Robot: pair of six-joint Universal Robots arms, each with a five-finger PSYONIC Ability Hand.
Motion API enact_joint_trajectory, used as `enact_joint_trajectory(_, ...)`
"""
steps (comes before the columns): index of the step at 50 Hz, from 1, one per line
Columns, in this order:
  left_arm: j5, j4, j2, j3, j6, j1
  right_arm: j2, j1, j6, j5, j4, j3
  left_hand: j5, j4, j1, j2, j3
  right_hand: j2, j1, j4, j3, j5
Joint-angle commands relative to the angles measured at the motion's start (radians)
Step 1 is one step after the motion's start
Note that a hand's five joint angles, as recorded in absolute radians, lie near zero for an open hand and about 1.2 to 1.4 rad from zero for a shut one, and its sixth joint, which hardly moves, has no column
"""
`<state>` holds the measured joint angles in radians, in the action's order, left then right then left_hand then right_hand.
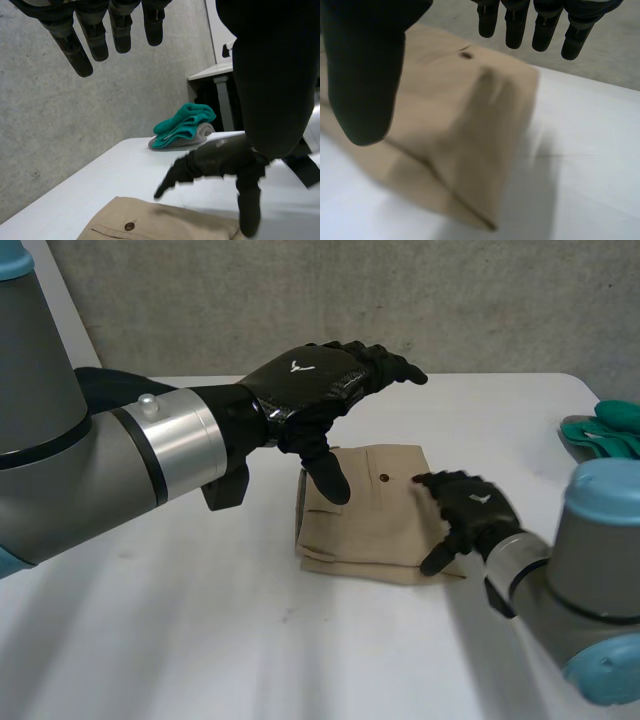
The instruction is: Fold the laundry.
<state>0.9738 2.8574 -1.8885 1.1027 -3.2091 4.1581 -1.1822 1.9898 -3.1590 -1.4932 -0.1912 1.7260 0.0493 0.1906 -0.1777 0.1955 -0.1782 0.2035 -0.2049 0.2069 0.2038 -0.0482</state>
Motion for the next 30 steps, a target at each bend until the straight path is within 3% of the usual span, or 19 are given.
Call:
enact_joint_trajectory(1, -0.004, 0.000, -0.015, -0.017, -0.014, 0.027, 0.093, 0.150, 0.141, -0.078, -0.096, -0.003, -0.049, -0.016, 0.003, -0.021, 0.004, -0.029, 0.030, -0.032, -0.029, 0.048)
enact_joint_trajectory(15, 0.020, -0.026, -0.009, -0.063, -0.081, -0.003, 0.223, 0.161, 0.326, -0.160, -0.355, -0.002, -0.049, -0.016, 0.003, -0.021, 0.004, -0.029, 0.030, -0.032, -0.029, 0.048)
enact_joint_trajectory(30, 0.037, -0.024, -0.011, -0.058, -0.077, -0.007, 0.296, 0.155, 0.421, -0.162, -0.514, -0.035, -0.049, -0.016, 0.003, -0.021, 0.004, 0.077, -0.075, 0.073, 0.076, -0.058)
